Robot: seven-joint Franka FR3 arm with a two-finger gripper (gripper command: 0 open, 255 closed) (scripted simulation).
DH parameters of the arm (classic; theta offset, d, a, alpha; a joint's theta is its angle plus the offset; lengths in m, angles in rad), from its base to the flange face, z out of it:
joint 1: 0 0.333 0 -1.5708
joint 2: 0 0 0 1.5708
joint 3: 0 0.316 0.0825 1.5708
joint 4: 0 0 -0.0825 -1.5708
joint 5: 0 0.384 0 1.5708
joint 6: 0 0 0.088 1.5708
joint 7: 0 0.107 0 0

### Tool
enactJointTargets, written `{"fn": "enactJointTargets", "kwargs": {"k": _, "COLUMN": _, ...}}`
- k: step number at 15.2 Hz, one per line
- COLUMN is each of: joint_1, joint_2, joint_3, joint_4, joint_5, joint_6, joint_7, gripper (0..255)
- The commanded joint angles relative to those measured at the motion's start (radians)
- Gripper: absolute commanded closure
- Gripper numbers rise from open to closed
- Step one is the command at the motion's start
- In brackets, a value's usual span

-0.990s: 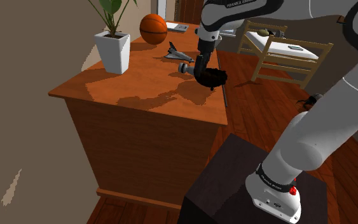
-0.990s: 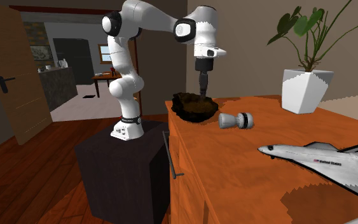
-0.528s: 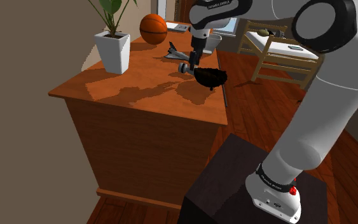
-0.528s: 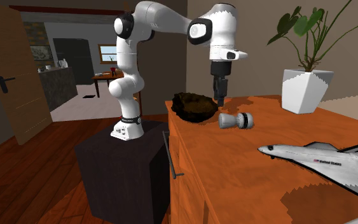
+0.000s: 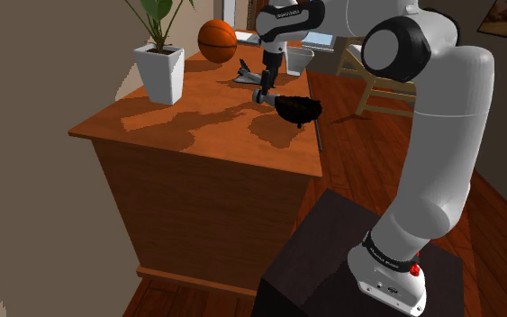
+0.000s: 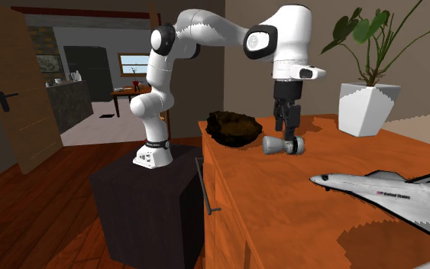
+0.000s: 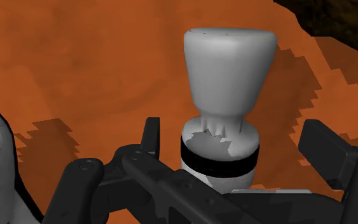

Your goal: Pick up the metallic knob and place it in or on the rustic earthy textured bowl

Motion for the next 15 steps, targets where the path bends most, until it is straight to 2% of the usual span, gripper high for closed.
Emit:
{"fn": "enactJointTargets", "kwargs": {"k": 1, "joint_1": -0.002, "joint_2": 0.009, "joint_3": 0.000, "joint_4": -0.010, "joint_5": 0.002, "joint_6": 0.020, "joint_7": -0.005, "gripper": 0}}
{"fn": "enactJointTargets", "kwargs": {"k": 6, "joint_1": -0.003, "joint_2": 0.022, "joint_3": 0.002, "joint_4": -0.053, "joint_5": 0.006, "joint_6": 0.075, "joint_7": -0.007, "gripper": 0}}
{"fn": "enactJointTargets", "kwargs": {"k": 13, "joint_1": -0.003, "joint_2": 0.022, "joint_3": 0.002, "joint_4": -0.053, "joint_5": 0.006, "joint_6": 0.075, "joint_7": -0.007, "gripper": 0}}
{"fn": "enactJointTargets", "kwargs": {"k": 14, "joint_1": -0.003, "joint_2": 0.022, "joint_3": 0.002, "joint_4": -0.053, "joint_5": 0.006, "joint_6": 0.075, "joint_7": -0.007, "gripper": 255}}
{"fn": "enactJointTargets", "kwargs": {"k": 15, "joint_1": -0.003, "joint_2": 0.022, "joint_3": 0.002, "joint_4": -0.053, "joint_5": 0.006, "joint_6": 0.075, "joint_7": -0.007, "gripper": 255}}
